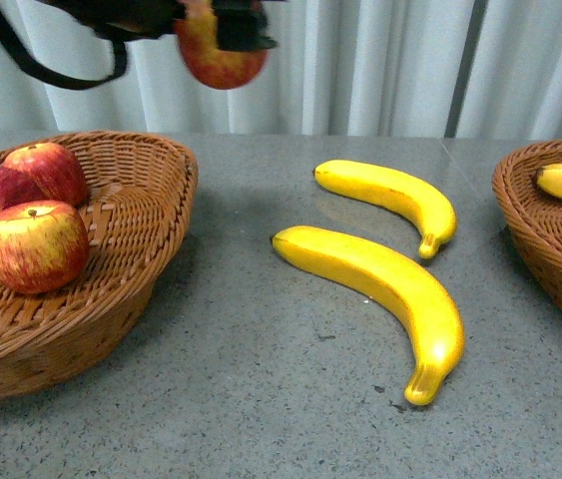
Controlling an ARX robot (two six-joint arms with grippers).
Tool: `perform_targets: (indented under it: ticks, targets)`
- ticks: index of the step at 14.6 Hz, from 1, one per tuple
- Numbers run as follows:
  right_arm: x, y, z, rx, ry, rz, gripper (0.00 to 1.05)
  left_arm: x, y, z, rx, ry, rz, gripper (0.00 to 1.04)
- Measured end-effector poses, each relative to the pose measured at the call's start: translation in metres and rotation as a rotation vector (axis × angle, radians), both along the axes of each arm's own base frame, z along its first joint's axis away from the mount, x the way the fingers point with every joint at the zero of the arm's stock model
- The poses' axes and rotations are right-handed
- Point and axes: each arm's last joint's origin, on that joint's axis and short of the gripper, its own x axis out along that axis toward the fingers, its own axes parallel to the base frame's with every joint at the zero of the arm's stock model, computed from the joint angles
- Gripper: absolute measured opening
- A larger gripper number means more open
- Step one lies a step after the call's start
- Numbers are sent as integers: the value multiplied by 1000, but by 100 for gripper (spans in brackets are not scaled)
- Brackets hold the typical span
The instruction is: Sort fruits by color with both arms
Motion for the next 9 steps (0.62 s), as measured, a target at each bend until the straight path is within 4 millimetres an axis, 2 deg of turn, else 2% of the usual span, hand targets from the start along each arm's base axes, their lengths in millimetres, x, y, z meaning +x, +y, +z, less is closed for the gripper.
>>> perform_targets:
  ticks: [4, 6, 9]
  targets:
    - [0, 0, 0, 0, 0, 0, 98, 3, 72, -22, -31, 128, 302, 64]
    - [0, 0, 0, 0, 0, 0, 98, 6, 81, -27, -55, 146, 313, 64]
    - [0, 0, 0, 0, 0, 0, 98, 13, 79, -50, -52, 214, 293, 64]
